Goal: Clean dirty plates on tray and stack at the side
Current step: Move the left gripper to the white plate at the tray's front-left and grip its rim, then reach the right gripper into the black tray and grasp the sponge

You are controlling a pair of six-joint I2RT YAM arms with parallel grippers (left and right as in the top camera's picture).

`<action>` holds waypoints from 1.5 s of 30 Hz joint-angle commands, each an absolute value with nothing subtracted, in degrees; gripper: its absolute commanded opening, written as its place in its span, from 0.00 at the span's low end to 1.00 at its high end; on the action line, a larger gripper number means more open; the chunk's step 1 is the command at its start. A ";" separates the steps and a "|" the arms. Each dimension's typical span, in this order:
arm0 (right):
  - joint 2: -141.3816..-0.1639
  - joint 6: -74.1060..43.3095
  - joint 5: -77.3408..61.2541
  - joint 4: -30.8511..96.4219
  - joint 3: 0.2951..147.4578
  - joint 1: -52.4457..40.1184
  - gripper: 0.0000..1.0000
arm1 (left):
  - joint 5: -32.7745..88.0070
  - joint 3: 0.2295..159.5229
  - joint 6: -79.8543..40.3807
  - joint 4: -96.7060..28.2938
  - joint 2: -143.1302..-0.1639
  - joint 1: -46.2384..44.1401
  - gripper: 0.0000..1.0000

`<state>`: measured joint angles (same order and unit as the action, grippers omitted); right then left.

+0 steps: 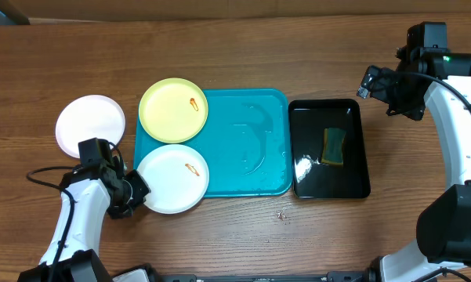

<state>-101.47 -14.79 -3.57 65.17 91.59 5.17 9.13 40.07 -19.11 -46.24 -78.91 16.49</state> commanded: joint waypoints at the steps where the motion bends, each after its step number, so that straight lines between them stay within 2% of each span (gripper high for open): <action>1: -100.95 -15.03 -3.25 64.82 92.23 5.02 1.00 | 13.63 39.38 -15.62 -46.22 -79.07 14.50 0.04; 13: -100.95 -15.03 -3.25 64.82 92.23 5.02 1.00 | 16.36 39.38 -15.75 -35.53 -79.07 -1.45 0.04; 22: -100.95 -15.03 -3.25 64.82 92.23 5.02 1.00 | 12.60 39.38 -21.98 -23.51 -79.07 -12.82 0.04; 31: -100.95 -15.03 -3.25 64.82 92.23 5.02 1.00 | 8.36 39.38 -23.40 -16.36 -79.09 -14.57 0.04; 45: -100.95 -15.03 -3.25 64.82 92.23 5.02 1.00 | 5.91 39.38 -25.76 -14.24 -86.00 -14.76 0.05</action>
<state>-101.47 -14.76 -3.60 65.14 91.59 5.15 6.76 39.62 -24.27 -15.18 -84.03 -14.28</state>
